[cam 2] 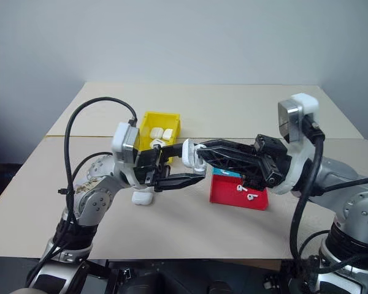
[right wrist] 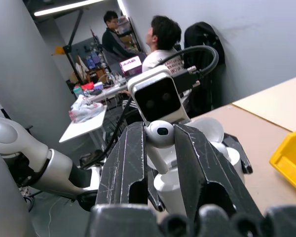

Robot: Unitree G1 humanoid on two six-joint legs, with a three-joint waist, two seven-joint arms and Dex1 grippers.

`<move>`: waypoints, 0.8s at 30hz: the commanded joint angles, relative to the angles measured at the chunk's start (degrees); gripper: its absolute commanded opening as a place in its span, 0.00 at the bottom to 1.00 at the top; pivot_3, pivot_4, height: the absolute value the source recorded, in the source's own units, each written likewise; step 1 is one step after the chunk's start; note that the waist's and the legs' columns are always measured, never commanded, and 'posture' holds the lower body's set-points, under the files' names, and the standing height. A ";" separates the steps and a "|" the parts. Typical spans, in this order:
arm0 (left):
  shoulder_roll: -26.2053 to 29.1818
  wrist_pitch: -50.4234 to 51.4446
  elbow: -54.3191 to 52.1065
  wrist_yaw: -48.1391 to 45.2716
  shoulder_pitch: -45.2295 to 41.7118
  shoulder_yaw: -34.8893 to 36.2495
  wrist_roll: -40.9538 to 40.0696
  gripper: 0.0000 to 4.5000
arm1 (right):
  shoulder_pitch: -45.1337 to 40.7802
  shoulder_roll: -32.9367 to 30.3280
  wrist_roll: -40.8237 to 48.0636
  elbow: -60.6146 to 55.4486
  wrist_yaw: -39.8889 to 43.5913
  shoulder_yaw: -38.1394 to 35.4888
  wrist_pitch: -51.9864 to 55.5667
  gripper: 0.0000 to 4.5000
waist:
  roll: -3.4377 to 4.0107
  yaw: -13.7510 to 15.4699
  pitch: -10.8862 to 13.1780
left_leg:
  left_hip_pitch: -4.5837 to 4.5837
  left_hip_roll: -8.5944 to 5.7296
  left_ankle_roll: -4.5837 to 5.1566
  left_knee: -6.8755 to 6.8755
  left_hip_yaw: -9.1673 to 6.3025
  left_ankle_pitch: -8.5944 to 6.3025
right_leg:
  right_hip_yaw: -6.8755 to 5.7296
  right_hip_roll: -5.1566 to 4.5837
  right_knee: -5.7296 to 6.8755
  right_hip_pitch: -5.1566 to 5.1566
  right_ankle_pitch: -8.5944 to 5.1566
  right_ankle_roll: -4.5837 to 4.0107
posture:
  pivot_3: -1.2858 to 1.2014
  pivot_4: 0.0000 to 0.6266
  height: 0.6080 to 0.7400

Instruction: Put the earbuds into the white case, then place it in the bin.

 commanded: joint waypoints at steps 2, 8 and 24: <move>-0.47 0.23 -2.03 0.50 -0.84 0.54 -0.65 0.62 | 1.73 -2.98 1.20 -2.77 -0.29 1.32 -4.97 0.14 | 0.00 0.01 0.00 | -0.01 0.00 0.01 0.00 -0.01 -0.01 | -0.01 0.00 -0.04 0.00 0.00 0.00 | 0.52 0.24 1.00; -0.44 0.31 -2.47 0.83 -0.50 0.70 -0.79 0.62 | 4.07 -5.39 -0.50 -3.64 0.40 3.93 -9.03 0.14 | 0.00 0.01 0.00 | -0.04 0.00 0.04 0.00 -0.01 -0.02 | -0.01 0.00 -0.11 0.00 0.00 0.01 | 0.52 0.24 1.00; -0.37 0.45 -2.31 0.82 -0.97 0.75 -0.48 0.62 | 8.90 -10.20 -4.20 -4.81 5.59 6.13 -15.52 0.58 | -0.01 0.12 0.01 | -0.05 0.00 0.05 0.00 -0.01 -0.03 | -0.01 0.00 -0.17 0.00 0.00 0.01 | 0.52 0.24 1.00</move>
